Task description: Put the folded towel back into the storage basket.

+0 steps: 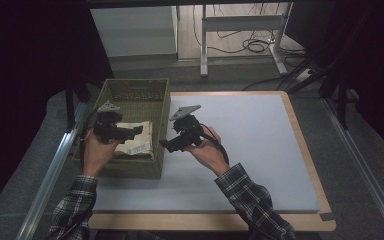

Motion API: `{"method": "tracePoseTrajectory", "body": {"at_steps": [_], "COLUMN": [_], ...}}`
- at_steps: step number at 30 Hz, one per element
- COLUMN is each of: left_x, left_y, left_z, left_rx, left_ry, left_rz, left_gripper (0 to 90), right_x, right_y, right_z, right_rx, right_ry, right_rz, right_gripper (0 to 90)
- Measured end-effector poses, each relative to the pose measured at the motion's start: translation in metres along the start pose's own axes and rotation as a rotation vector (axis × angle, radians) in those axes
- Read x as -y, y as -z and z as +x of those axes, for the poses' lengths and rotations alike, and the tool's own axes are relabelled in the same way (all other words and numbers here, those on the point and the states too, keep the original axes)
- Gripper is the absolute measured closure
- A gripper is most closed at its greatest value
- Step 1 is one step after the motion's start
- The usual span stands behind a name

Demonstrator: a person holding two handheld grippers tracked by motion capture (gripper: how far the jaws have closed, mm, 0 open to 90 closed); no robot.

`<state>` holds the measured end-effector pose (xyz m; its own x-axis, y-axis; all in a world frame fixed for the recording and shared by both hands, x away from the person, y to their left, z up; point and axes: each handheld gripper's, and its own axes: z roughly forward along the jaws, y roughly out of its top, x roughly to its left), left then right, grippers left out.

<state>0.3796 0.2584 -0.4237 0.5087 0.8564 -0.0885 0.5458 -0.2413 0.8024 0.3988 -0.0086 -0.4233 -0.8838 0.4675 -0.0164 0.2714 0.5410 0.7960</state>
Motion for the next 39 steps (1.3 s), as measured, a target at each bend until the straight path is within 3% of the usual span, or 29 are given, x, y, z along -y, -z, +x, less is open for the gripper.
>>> {"method": "tracePoseTrajectory", "body": {"at_steps": [8,26,28,32,39], "left_x": [0.002,0.006,0.004,0.004,0.007], "left_y": [0.002,-0.002,-0.004,-0.008,-0.018], "left_z": [-0.023,-0.073,-0.088,-0.103,-0.135], "left_rx": [0.072,0.102,0.118,0.152,0.170], "left_ry": [-0.007,-0.078,-0.106,-0.141,-0.200], "left_rz": [-0.049,-0.062,-0.069,-0.079,-0.090], "left_gripper": [0.8,0.0,0.0,0.0,0.0], "right_x": [0.020,0.070,0.079,0.087,0.107], "right_y": [0.021,0.070,0.080,0.089,0.110], "right_z": [-0.005,-0.033,-0.037,-0.038,-0.040], "right_rx": [0.000,0.048,0.056,0.069,0.085], "right_ry": [-0.021,-0.085,-0.091,-0.088,-0.096], "right_rz": [0.013,-0.002,-0.004,-0.001,-0.011], "right_gripper": [6.3,1.3,1.3,1.3,1.3]}}
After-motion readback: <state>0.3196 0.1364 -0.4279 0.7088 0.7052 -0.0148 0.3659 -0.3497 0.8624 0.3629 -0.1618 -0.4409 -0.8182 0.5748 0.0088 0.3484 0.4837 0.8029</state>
